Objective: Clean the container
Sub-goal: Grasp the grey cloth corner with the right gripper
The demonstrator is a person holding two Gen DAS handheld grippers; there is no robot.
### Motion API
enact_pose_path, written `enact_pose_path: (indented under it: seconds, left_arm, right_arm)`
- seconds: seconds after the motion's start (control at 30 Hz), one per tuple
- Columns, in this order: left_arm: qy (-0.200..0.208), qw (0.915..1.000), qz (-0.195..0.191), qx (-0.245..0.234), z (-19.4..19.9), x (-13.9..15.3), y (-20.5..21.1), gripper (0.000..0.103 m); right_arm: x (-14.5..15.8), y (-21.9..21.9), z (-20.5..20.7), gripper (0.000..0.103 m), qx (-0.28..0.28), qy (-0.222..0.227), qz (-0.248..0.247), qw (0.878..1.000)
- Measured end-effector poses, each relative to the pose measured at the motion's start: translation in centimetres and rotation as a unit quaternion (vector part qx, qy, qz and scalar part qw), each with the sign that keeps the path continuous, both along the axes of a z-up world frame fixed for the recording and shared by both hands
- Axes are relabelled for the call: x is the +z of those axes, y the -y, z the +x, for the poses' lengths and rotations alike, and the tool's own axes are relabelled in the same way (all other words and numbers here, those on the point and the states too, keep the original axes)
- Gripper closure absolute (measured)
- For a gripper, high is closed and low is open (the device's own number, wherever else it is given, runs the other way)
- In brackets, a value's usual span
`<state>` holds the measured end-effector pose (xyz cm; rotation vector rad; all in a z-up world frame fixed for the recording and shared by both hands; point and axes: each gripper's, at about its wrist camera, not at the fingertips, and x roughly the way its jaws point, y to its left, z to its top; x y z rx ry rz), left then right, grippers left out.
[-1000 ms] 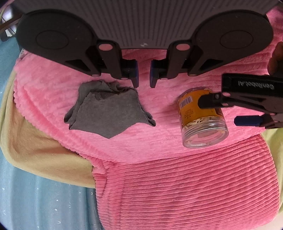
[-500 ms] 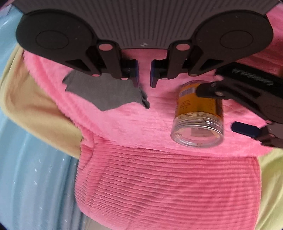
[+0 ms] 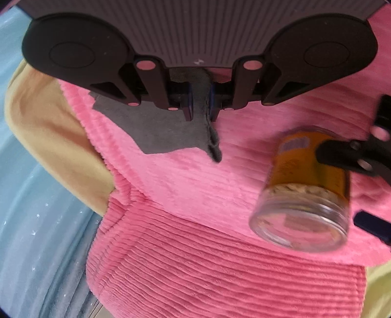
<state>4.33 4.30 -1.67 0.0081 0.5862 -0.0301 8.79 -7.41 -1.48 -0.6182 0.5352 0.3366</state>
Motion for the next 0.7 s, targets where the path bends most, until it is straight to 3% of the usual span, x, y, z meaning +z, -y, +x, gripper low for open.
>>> enact_pose_path:
  seconds: [0.27, 0.37, 0.53, 0.7]
  left_arm:
    - [0.006, 0.9998, 0.015, -0.012, 0.4, -0.1, 0.5, 0.001]
    - [0.011, 0.9996, 0.019, -0.016, 0.7, 0.0, 0.6, 0.001]
    - [0.017, 0.9994, 0.017, -0.024, 1.2, 0.0, 0.6, 0.001]
    - [0.016, 0.999, 0.026, -0.031, 2.1, -0.3, 0.9, 0.001]
  right_arm:
    - [-0.6, 0.3, 1.3, 0.095, -0.009, -0.007, 0.003, 1.0]
    - [0.3, 1.6, 1.5, 0.102, -0.023, -0.02, 0.054, 0.998]
    - [1.9, 3.8, 1.8, 0.102, -0.047, -0.041, 0.14, 0.988]
    - [3.4, 6.2, 2.4, 0.102, -0.073, -0.066, 0.242, 0.965]
